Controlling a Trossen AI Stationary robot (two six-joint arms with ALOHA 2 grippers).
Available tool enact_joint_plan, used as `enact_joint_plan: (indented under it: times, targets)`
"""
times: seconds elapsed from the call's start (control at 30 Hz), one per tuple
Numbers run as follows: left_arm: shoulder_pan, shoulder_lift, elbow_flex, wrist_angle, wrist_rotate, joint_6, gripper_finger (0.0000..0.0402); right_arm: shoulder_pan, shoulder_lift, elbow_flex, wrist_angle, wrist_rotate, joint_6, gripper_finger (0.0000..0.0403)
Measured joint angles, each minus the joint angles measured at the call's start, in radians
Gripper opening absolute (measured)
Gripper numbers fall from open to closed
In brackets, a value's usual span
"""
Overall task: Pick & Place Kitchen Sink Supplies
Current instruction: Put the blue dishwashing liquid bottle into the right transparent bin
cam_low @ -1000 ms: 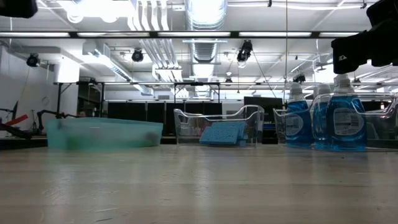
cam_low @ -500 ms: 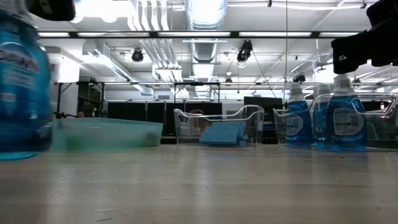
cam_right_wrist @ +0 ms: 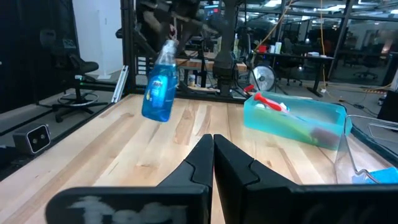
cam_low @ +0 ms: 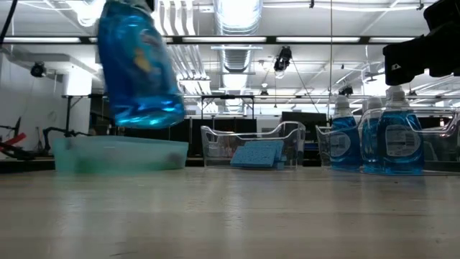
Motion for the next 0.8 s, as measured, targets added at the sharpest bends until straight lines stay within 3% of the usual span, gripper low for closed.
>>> enact_joint_plan:
  times: [0.23, 0.53, 0.8]
  targets:
    - [0.071, 0.0, 0.034, 0.004, -0.031, 0.168, 0.0131, 0.0, 0.0, 0.0, 0.002, 0.0, 0.015, 0.0008]
    - [0.155, 0.039, 0.04, 0.108, -0.052, 0.333, 0.013, 0.0, 0.0, 0.0, 0.124, 0.003, 0.282, 0.0008]
    - [0.181, 0.156, 0.132, 0.108, -0.046, 0.452, 0.0131, 0.0, 0.014, 0.0, 0.141, -0.002, 0.441, 0.0015]
